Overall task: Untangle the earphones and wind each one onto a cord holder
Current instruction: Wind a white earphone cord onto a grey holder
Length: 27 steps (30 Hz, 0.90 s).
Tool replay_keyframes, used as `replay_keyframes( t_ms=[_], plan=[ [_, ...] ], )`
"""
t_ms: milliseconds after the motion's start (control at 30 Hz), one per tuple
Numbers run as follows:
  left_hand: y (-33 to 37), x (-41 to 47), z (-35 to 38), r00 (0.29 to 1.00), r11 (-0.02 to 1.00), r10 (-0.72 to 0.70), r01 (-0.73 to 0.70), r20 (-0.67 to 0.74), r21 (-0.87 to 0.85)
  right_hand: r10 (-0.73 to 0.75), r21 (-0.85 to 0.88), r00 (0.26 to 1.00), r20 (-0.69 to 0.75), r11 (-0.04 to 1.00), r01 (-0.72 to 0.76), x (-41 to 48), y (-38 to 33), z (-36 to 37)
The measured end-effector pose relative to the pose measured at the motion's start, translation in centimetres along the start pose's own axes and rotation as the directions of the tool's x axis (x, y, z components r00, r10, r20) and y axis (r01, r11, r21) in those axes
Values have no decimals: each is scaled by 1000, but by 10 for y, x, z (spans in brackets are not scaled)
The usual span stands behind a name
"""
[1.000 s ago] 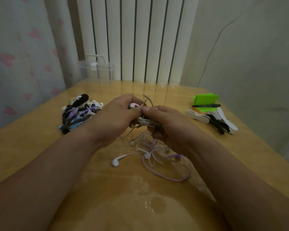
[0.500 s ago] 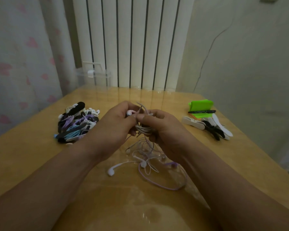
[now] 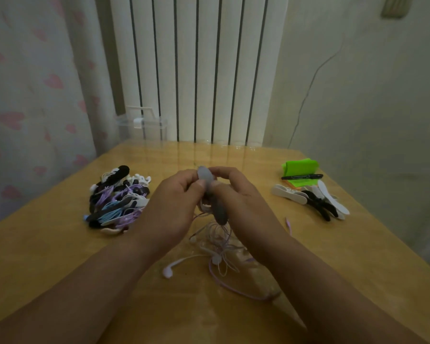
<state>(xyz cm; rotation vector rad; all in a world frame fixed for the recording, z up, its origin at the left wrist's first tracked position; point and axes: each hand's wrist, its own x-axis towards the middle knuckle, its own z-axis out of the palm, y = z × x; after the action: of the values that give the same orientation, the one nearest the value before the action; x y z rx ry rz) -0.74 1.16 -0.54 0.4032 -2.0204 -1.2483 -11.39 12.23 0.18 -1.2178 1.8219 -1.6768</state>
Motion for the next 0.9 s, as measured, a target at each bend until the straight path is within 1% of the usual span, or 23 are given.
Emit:
replay_keyframes(
  t_ms=[100,200,267,333,433,533,600,667,767,800,833,900],
  plan=[
    [2,-4,8,997,997,70,-69,-34,27,-40,62,999,-22,997,42,1,3,0],
    [-2,-3,9,993,996,77,-80,-93,-30,-48,59,998,-52,997,51,1,4,1],
    [-4,-1,6,988,995,68,-77,-140,-60,-18,73,998,-53,997,22,0,5,1],
    [-5,-1,4,985,996,77,-82,-155,-30,36,110,998,-60,993,-29,0,5,1],
    [-5,-1,3,991,994,94,-88,-93,69,124,213,988,-87,972,-103,4,9,-1],
    [-3,-2,4,996,995,93,-93,-14,21,190,369,978,-92,918,-143,10,9,-4],
    [-3,-3,4,992,993,122,-121,20,-12,219,439,972,-84,884,-161,12,10,-7],
    [-4,-4,0,984,988,154,-155,88,6,245,478,967,-65,859,-185,13,10,-9],
    [-5,-5,-8,956,983,147,-170,252,70,290,500,956,-36,834,-234,13,9,-15],
    [-5,-5,-11,947,978,151,-185,283,98,306,505,952,-22,825,-253,13,8,-17],
    [-5,-4,-11,942,970,163,-208,293,128,319,509,948,-10,817,-270,12,7,-19],
    [-3,-3,-12,946,964,187,-229,264,137,326,511,945,22,809,-291,10,6,-21]
  ],
)
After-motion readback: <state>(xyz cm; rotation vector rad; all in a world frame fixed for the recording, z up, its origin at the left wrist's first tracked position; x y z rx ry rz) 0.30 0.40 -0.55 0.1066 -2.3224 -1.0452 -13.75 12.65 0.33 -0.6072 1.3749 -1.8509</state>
